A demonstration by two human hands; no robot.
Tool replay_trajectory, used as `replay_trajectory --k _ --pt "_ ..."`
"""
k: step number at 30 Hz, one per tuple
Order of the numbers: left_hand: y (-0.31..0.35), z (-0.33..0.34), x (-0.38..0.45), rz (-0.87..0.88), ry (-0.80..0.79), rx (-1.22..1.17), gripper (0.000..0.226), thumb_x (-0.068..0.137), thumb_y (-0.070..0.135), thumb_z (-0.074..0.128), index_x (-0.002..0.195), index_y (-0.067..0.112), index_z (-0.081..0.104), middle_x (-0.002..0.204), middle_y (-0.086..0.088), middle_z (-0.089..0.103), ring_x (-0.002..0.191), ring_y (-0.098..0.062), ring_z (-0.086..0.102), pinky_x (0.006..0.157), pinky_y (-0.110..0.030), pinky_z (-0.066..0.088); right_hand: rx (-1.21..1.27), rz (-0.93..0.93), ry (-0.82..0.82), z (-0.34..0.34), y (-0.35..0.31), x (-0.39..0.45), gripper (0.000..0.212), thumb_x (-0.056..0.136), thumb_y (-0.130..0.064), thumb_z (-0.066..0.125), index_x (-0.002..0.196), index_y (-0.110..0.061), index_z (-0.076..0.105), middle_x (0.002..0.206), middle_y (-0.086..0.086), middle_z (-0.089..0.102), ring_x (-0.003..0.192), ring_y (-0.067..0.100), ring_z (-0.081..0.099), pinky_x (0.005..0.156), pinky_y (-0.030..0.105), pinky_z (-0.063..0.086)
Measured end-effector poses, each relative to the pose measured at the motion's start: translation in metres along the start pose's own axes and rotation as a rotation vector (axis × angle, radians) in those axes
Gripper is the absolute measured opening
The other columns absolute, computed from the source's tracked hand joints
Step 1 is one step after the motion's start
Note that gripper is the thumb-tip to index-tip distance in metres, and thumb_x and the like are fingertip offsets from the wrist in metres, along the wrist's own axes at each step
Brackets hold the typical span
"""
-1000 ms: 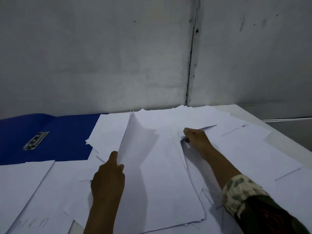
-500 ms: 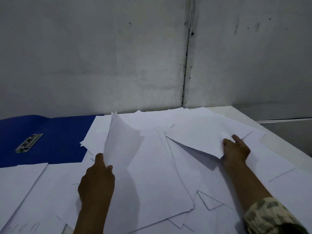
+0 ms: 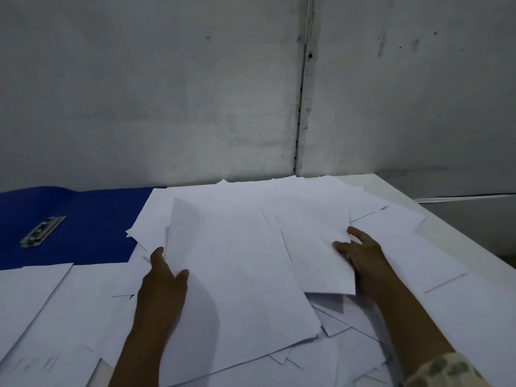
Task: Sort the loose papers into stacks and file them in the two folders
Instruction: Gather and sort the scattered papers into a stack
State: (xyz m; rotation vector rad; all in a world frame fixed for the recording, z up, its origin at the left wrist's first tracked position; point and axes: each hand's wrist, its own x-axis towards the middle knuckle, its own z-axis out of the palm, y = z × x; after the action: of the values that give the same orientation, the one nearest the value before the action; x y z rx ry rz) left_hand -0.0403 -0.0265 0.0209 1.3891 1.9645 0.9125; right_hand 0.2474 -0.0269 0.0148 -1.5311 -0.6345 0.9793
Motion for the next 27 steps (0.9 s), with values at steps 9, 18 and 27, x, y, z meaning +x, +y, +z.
replay_trajectory --k 9,18,27 --pt "-0.010 -0.013 0.007 0.013 0.088 0.209 0.045 0.095 0.013 0.043 0.139 0.011 0.032 0.116 -0.023 0.058 0.103 -0.040 0.056 0.087 -0.043 0.044 -0.320 -0.127 0.129 -0.007 0.001 0.001 0.042 0.085 0.004 0.054 0.126 -0.001 0.051 0.124 0.020 0.058 0.096 0.031 0.056 0.084 0.034 0.044" --pt "-0.013 -0.015 0.009 0.014 0.106 0.237 0.044 0.095 0.014 0.043 0.138 0.012 0.032 0.117 -0.022 0.058 0.106 -0.040 0.055 0.089 -0.044 0.043 -0.359 -0.112 0.258 -0.017 0.006 0.005 0.024 0.085 0.003 0.053 0.106 0.012 0.062 0.109 0.028 0.064 0.096 0.042 0.060 0.081 0.038 0.049" --pt "-0.016 -0.018 0.013 -0.008 0.134 0.284 0.044 0.096 0.014 0.040 0.139 0.014 0.031 0.114 -0.022 0.058 0.102 -0.039 0.055 0.083 -0.041 0.042 0.072 -0.053 0.421 -0.034 -0.007 0.002 0.035 0.092 0.000 0.049 0.123 0.014 0.049 0.133 0.024 0.051 0.125 0.037 0.046 0.101 0.030 0.039"
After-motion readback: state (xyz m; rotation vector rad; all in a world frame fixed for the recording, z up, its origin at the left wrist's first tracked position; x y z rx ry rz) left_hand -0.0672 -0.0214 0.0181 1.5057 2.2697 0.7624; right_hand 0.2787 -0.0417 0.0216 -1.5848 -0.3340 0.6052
